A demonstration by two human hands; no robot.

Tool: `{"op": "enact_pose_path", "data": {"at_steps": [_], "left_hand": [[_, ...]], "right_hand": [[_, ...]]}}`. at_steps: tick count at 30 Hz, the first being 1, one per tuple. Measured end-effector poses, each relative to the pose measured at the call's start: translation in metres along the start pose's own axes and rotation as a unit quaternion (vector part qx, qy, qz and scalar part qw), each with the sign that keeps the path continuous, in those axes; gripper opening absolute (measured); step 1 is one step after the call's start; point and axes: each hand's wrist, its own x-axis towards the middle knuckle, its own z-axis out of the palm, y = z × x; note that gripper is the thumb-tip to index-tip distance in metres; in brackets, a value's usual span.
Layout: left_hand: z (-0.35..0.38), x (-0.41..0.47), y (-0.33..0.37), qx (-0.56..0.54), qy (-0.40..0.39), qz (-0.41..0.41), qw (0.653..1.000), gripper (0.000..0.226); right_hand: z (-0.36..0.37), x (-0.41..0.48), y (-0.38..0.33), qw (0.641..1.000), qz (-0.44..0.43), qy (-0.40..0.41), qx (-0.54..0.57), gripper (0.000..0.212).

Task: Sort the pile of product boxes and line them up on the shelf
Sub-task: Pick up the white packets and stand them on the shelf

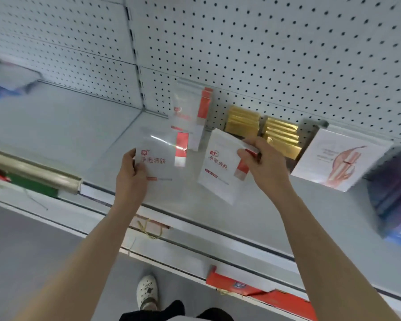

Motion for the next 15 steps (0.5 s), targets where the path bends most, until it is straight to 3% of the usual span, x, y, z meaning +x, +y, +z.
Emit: {"op": "enact_pose_path", "data": {"at_steps": [9,15], "left_hand": [[-0.065,0.097,-0.010,0.031,-0.007,-0.002,0.999,0.039],[-0.082,0.132,-0.015,0.037,-0.036,0.000,0.999,0.041]], "right_hand": [[0.078,0.101,-0.064,0.998,-0.031,-0.047,-0.027,0.025],[0.100,0.136,-0.069,0.985,-0.082,-0.049,-0.144,0.040]]}}
